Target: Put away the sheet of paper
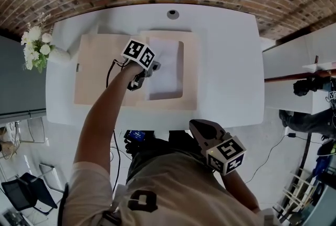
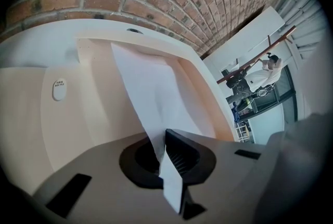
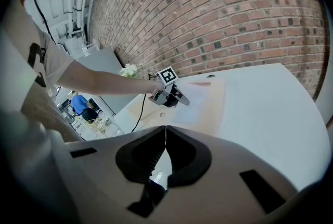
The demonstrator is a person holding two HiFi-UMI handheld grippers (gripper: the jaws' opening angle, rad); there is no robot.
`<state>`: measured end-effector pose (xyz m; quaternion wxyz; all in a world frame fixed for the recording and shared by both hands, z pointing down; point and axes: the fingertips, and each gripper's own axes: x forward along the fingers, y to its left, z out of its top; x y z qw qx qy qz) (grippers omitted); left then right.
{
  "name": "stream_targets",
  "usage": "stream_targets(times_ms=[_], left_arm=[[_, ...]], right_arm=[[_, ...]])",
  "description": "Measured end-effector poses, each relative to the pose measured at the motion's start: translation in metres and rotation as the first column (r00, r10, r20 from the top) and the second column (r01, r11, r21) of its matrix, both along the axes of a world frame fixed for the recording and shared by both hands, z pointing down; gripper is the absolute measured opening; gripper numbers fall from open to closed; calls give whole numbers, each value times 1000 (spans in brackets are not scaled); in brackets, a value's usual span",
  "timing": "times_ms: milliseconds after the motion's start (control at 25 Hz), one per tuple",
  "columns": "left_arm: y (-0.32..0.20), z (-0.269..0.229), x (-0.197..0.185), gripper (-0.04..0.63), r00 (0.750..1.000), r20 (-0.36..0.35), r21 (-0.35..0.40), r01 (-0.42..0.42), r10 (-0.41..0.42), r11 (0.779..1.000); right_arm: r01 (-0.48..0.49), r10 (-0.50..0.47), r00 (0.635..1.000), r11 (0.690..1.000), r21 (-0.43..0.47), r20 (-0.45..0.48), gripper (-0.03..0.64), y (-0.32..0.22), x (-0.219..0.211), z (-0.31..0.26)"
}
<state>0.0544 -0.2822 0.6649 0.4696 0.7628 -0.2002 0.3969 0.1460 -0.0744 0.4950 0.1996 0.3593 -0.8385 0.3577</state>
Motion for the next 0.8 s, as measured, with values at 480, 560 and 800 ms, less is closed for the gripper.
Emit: stream_targets(times_ms=[480, 560, 800], left_arm=[[2, -1, 9, 17, 1000, -30, -7, -7, 7, 1000], [2, 0, 10, 17, 999, -36, -11, -8, 7, 1000], [1, -1, 6, 17, 999, -41, -10, -11, 10, 1000]], right_arm=[[-1, 1, 1000, 1000, 2, -1, 23, -3, -5, -5], [1, -1, 1000, 1000, 2, -3, 23, -4, -7, -5], [16, -16, 1000, 1000, 9, -10, 23, -4, -15, -7]])
